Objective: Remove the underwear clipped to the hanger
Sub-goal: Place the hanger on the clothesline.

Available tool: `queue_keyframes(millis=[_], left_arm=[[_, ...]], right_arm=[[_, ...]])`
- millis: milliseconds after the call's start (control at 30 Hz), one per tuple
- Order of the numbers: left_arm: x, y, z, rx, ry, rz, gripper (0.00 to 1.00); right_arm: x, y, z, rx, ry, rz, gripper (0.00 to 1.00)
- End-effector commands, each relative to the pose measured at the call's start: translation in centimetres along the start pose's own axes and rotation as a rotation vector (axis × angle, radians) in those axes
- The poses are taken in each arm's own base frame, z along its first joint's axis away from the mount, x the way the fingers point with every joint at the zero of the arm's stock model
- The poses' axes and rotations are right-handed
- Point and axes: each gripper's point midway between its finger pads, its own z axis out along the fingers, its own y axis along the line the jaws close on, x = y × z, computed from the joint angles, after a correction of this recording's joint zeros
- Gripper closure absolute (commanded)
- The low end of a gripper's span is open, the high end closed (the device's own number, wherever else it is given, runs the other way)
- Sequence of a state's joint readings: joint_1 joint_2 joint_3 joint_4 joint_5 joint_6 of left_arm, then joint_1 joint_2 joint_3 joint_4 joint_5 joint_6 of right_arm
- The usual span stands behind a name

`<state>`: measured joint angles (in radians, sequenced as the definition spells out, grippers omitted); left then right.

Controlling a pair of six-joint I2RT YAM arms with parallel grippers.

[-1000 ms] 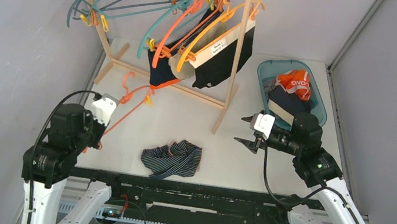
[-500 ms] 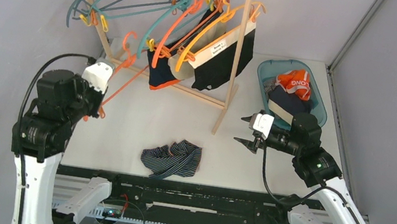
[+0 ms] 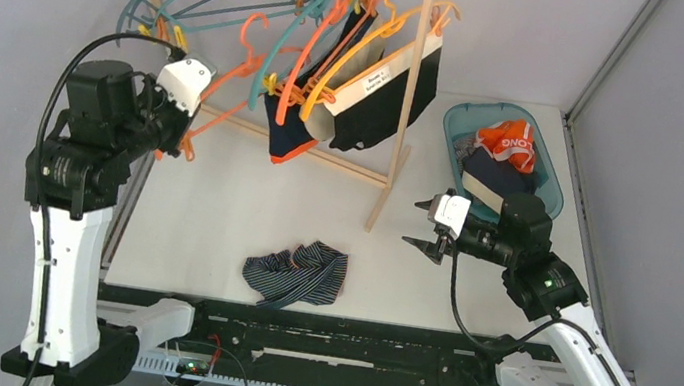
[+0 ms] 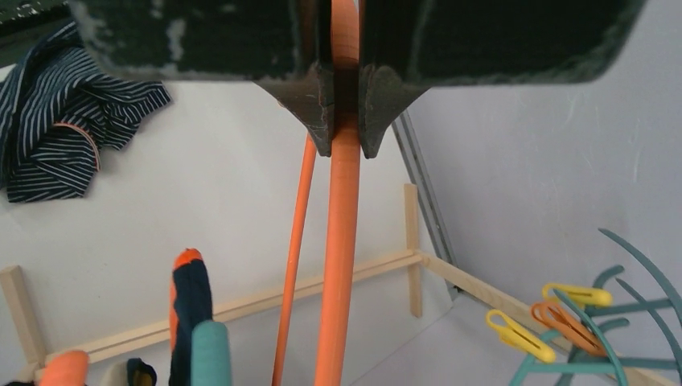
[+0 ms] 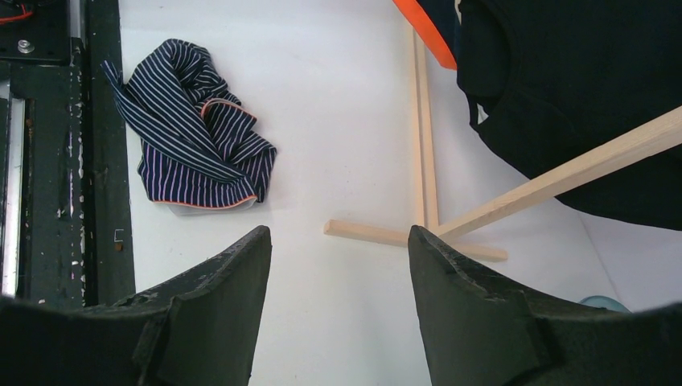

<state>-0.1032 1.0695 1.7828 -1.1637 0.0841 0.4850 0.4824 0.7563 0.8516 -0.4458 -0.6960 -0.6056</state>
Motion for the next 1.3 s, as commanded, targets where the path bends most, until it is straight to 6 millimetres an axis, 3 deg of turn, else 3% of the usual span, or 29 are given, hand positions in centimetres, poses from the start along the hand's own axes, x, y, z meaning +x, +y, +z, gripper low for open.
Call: queue_keyframes(millis=[0, 233, 567, 967, 1267], left_arm=[[-4.6, 2.2, -0.3, -0.058, -0.146, 0.058, 1.00], [-7.0, 4.9, 1.1, -0.140, -0.172, 0.094, 1.00], [-10.6, 5.5, 1.3, -0.143, -0.306, 0.078, 1.00], [-12.3, 5.9, 1.4, -0.149, -0.366, 0.083, 1.00], [-13.9, 5.3, 4.1, -0.072, -0.405, -0.032, 1.00]], right_arm=[[-0.3, -0.1, 0.1, 0.000, -0.010, -0.014, 0.37], [-0.1, -0.1, 0.2, 0.001, -0.004, -0.012, 0.37], [0.1, -0.2, 0.4, -0.002, 0.002, -0.009, 0.37], [0.2, -0.1, 0.5, -0.006, 0.008, -0.007, 0.38], [0.2, -0.1, 0.5, -0.006, 0.007, -0.014, 0.37]])
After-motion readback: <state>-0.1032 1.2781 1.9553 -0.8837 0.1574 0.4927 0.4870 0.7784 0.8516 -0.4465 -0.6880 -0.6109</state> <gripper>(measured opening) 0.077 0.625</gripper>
